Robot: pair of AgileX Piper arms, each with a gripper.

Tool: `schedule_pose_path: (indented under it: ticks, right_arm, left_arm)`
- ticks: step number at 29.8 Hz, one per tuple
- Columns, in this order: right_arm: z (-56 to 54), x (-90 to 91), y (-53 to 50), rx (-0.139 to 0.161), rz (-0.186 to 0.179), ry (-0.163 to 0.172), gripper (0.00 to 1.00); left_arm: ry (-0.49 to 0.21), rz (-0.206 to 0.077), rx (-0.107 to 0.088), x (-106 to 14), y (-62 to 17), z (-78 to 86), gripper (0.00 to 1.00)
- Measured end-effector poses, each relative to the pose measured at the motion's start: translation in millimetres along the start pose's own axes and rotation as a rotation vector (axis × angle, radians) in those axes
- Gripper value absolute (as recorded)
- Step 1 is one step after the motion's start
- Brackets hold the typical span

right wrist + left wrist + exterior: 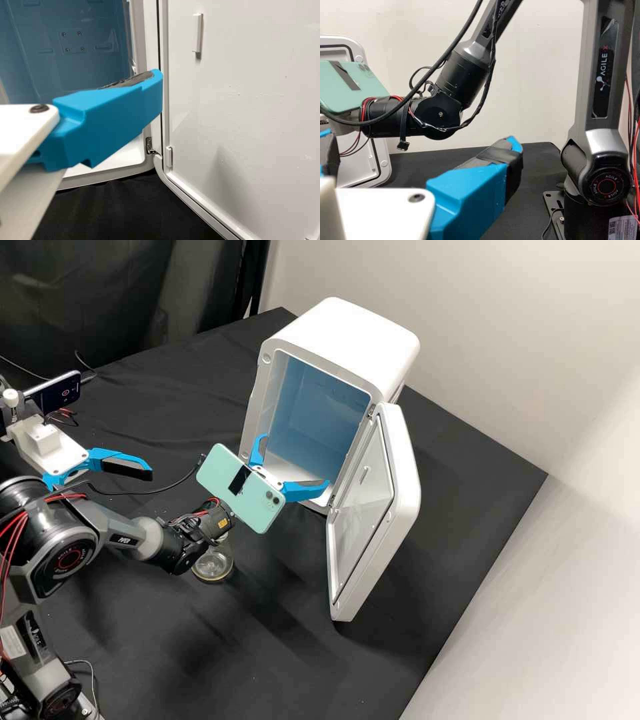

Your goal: Place the flask in the incubator

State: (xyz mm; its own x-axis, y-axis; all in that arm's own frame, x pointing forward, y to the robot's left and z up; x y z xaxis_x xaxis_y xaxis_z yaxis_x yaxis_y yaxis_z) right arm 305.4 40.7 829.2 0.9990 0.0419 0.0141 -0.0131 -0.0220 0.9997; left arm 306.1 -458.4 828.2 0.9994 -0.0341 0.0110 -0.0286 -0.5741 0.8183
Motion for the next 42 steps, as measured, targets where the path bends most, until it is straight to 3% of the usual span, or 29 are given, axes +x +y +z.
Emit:
schedule_pose_path:
  ticks: [10,15,18,25,30,36,42]
  right_arm:
    - [1.0,0.0,1.1,0.012,0.012,-0.011,1.0]
    - [1.0,0.0,1.1,0.012,0.012,-0.011,1.0]
    - [1.0,0.0,1.1,0.012,0.012,-0.011,1.0]
    - [1.0,0.0,1.1,0.01,0.012,-0.011,1.0]
    - [1.0,0.0,1.1,0.005,0.012,-0.011,1.0]
    - [1.0,0.0,1.1,0.005,0.012,-0.011,1.0]
    - [1.0,0.0,1.1,0.005,0.012,-0.011,1.0]
  left_arm:
    - [0.0,0.0,0.0,0.0,0.0,0.0,1.0]
    - [-0.001,-0.018,-0.001,-0.7,-5.6,0.2,1.0]
    - [-0.011,-0.038,-0.002,-4.4,-13.3,3.0,1.0]
    - [-0.008,-0.137,-0.004,-16.0,-45.3,1.6,1.0]
    - [0.001,-0.189,-0.004,-23.4,-60.1,-1.6,1.0]
    - [0.039,-0.181,-0.006,-28.8,-65.8,-14.3,1.0]
    - [0.088,-0.194,-0.012,-34.5,-74.2,-28.2,1.0]
